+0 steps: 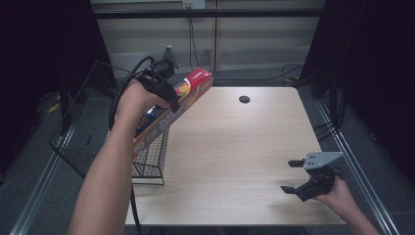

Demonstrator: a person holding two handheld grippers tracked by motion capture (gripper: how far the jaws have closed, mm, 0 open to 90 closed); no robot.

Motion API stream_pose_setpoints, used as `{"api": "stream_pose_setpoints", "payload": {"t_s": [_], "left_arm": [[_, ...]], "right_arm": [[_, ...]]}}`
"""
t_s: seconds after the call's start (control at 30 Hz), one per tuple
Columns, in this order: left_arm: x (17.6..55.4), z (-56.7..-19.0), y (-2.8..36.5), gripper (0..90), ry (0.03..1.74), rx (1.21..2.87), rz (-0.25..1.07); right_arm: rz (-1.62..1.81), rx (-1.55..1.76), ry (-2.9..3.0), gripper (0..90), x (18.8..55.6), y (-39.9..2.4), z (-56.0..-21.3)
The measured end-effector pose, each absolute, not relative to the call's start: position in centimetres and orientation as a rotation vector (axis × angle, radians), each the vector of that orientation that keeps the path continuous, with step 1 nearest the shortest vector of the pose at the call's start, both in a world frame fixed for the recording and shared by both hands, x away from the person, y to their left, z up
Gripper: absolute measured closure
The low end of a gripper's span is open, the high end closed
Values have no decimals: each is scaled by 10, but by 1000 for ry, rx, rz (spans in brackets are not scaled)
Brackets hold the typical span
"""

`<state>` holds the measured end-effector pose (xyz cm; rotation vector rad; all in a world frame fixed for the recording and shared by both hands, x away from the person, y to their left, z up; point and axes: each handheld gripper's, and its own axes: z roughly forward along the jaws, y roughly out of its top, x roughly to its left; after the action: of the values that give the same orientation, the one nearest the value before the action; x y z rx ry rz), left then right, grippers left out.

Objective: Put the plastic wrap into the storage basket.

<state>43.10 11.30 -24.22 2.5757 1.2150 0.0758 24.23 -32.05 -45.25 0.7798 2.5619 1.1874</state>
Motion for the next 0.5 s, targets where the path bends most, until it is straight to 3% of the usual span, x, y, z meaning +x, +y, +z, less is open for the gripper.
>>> {"api": "stream_pose_setpoints", "payload": {"t_s": [0.5], "left_arm": [[431, -239, 132, 444, 1263, 2544, 85]], "right_arm": [[1184, 780, 2566, 71, 242, -320, -453]]}}
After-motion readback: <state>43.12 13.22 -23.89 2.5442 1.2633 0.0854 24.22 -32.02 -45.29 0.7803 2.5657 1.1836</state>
